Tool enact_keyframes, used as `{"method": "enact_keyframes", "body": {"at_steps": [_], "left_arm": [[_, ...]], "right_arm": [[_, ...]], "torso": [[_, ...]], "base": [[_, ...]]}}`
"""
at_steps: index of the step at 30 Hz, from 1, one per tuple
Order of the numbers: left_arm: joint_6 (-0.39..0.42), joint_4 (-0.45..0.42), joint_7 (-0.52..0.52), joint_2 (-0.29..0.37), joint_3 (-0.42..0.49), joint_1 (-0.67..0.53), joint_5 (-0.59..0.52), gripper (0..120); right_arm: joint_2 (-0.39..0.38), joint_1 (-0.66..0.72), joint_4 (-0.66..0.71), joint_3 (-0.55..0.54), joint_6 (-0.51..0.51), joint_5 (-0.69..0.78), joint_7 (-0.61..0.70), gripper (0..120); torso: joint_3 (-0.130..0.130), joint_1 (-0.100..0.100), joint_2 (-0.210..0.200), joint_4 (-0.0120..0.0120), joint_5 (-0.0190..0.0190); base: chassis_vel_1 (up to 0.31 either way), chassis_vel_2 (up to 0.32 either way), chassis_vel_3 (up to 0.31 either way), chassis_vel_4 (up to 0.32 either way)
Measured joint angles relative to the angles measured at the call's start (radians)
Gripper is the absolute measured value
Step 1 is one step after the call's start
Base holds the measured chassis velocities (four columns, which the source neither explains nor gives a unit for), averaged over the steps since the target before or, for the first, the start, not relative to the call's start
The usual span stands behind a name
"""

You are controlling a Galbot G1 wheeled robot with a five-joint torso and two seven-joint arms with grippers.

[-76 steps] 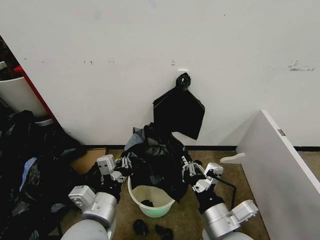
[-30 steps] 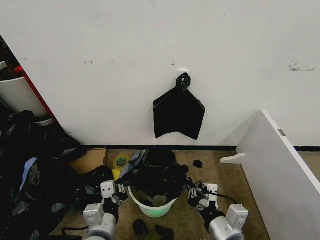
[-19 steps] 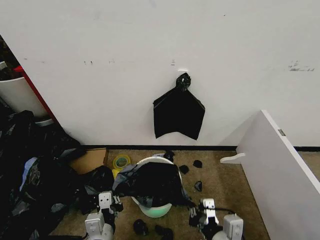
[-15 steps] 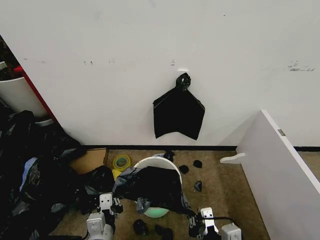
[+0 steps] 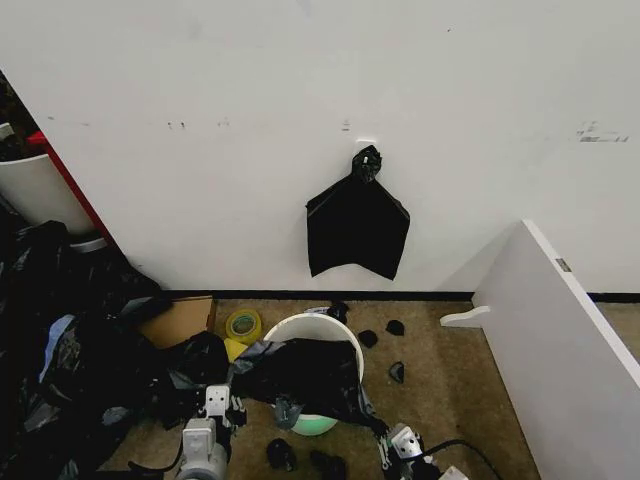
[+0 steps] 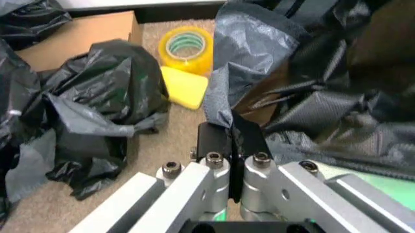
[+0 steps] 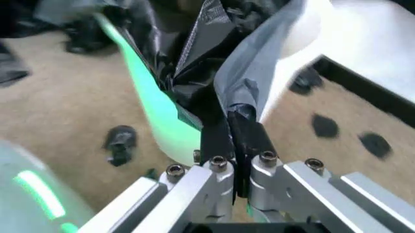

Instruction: Place the garbage bag over the trash bin.

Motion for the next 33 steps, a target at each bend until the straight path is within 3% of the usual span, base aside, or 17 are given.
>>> {"method": "enact_keyframes", "body": {"at_steps": [4, 5, 8, 12, 22, 25, 30, 33], "left_arm": [[0.0, -0.004, 0.007, 0.003, -0.009, 0.021, 0.014, 0], [0.002, -0.008, 0.015, 0.01, -0.011, 0.029, 0.021, 0], [0.005, -0.005, 0.025, 0.019, -0.014, 0.027, 0.035, 0], [0.005, 0.011, 0.027, 0.012, -0.016, 0.01, 0.035, 0], [0.018, 0.037, 0.034, 0.001, -0.032, 0.002, 0.03, 0], [0.022, 0.021, 0.046, 0.027, -0.05, 0.018, 0.023, 0], [0.025, 0.017, 0.049, 0.032, -0.046, 0.012, 0.021, 0], [0.028, 0.035, 0.05, 0.024, -0.031, -0.011, 0.021, 0]], "right_arm": [[-0.016, 0.012, -0.025, 0.021, 0.065, 0.011, -0.088, 0], [-0.019, 0.026, -0.07, 0.065, 0.172, 0.035, -0.229, 0], [0.001, 0.076, -0.161, 0.184, 0.332, 0.084, -0.539, 0], [0.024, 0.128, -0.223, 0.229, 0.363, 0.103, -0.624, 0], [0.083, 0.199, -0.355, 0.275, 0.43, 0.01, -0.65, 0], [0.093, 0.189, -0.384, 0.29, 0.502, 0.065, -0.798, 0], [0.085, 0.184, -0.344, 0.315, 0.489, 0.197, -0.991, 0], [0.08, 0.203, -0.336, 0.338, 0.472, 0.199, -1.063, 0]], "torso": [[0.0, 0.0, 0.0, 0.0003, 0.0001], [0.0, 0.0, 0.0, 0.0002, 0.0001], [0.0, 0.0, 0.0, 0.0001, 0.0003], [0.0, 0.0, 0.0, 0.0001, 0.0001], [0.0, 0.0, 0.0, 0.0001, 0.0002], [0.0, 0.0, 0.0, 0.0, 0.0004], [0.0, 0.0, 0.0, 0.0001, 0.0001], [0.0, 0.0, 0.0, 0.0001, -0.0002]], "base": [[0.0, 0.0, 0.0, 0.0], [0.0, 0.0, 0.0, 0.0], [0.0, 0.0, 0.0, 0.0], [0.0, 0.0, 0.0, 0.0], [0.0, 0.0, 0.0, 0.0], [0.0, 0.0, 0.0, 0.0], [0.0, 0.0, 0.0, 0.0], [0.0, 0.0, 0.0, 0.0]]}}
